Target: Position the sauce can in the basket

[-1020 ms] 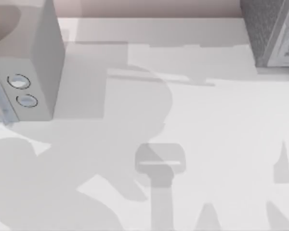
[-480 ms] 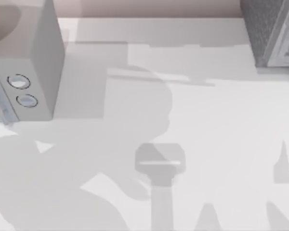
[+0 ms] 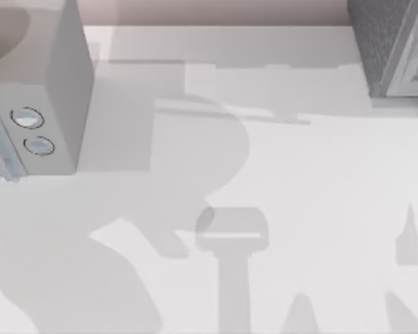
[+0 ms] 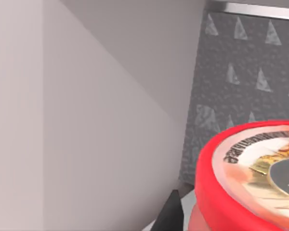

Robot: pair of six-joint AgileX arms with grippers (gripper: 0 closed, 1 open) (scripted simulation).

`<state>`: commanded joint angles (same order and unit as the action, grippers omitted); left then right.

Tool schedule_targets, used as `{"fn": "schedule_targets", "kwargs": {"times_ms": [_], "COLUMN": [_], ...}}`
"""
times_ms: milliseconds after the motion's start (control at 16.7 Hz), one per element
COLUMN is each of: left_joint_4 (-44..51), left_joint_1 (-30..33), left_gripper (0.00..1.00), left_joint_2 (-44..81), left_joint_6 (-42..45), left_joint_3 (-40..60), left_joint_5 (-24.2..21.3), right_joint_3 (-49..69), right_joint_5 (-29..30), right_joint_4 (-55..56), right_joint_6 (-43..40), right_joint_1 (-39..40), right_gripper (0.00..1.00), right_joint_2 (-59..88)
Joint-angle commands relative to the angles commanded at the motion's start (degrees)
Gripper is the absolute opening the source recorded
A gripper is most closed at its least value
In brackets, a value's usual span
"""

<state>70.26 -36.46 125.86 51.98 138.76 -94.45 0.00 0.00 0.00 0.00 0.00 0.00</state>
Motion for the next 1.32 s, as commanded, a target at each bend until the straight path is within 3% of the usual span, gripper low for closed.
{"fn": "schedule_targets", "kwargs": {"times_ms": [360, 840, 1320], "left_joint_4": [-23.33, -45.48, -64.43], "left_joint_1": [2.26, 4.25, 5.32], "left_gripper": [0.00, 0.00, 0.00], "left_joint_2": [-6.55, -12.78, -17.17], "left_joint_6": [-14.33, -28.01, -41.06], "left_joint_3": [-14.52, -26.19, -35.12], "left_joint_5": [-0.33, 0.14, 7.96], "right_joint_3": [0.00, 0.00, 0.00], "right_joint_5": [0.00, 0.00, 0.00], "right_joint_4": [0.00, 0.00, 0.00], "right_joint_6": [0.00, 0.00, 0.00], "right_joint_1": [0.00, 0.00, 0.00], "right_gripper": [1.00, 1.00, 1.00], "right_joint_2": [0.00, 0.00, 0.00]}}
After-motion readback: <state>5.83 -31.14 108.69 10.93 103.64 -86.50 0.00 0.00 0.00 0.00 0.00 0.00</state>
